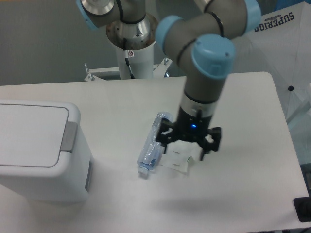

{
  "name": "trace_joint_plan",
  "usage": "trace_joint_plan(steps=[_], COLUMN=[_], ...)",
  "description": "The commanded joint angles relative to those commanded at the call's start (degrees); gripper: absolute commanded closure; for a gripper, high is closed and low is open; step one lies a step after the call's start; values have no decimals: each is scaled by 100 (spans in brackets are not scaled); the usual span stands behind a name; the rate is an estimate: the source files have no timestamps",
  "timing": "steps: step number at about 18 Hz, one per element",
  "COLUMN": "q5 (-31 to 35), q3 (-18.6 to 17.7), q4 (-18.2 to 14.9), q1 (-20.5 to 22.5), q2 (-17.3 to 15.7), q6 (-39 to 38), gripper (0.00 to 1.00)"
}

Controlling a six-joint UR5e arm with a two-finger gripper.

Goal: Open the trash can
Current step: 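Move the open gripper over the bottle toward the trash can lid, then lower the gripper onto the lid edge and push it open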

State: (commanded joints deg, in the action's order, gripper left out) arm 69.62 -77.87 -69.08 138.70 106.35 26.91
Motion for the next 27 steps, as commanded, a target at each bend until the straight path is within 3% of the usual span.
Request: trace_joint_plan(steps=[6,11,27], q5=[-159,-168,-45], q3=[-9,-9,-211], q4=[18,18,18], q1=[-536,-748,-968], q2=[-114,-246,-220], q6=[-765,-845,-845], gripper=[0,0,0])
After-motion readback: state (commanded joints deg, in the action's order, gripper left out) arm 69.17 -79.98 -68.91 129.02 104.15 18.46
